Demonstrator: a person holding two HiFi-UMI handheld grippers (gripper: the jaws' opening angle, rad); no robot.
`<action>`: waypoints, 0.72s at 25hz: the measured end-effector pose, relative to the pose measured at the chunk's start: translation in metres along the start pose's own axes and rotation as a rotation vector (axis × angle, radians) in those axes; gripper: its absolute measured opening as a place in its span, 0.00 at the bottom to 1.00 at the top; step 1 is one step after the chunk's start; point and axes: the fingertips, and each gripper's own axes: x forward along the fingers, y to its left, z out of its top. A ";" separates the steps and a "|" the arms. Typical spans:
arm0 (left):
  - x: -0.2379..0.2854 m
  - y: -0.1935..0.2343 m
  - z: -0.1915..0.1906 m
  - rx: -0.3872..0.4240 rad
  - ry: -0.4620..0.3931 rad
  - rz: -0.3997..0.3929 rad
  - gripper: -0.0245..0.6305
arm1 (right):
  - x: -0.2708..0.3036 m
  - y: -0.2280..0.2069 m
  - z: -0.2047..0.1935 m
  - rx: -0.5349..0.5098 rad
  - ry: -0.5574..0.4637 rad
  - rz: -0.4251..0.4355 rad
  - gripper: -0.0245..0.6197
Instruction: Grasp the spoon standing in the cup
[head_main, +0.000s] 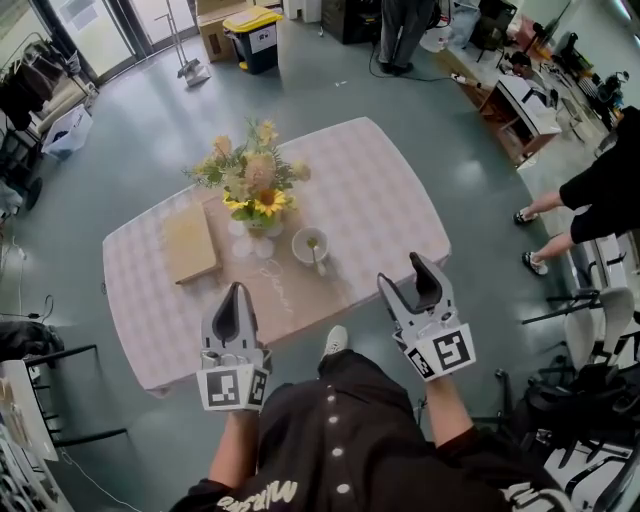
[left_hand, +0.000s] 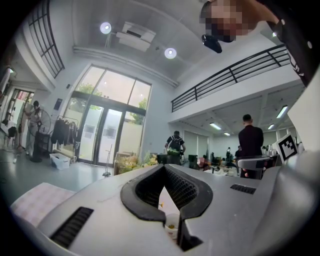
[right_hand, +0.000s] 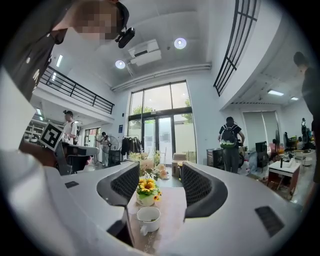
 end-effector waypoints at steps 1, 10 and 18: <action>0.006 0.000 0.002 0.003 -0.001 0.006 0.07 | 0.006 -0.004 0.000 -0.004 0.002 0.010 0.42; 0.034 0.000 0.006 0.001 0.006 0.038 0.06 | 0.041 -0.024 -0.010 -0.008 0.020 0.073 0.43; 0.054 0.018 0.000 -0.012 0.035 0.026 0.06 | 0.071 -0.012 -0.021 -0.048 0.060 0.115 0.45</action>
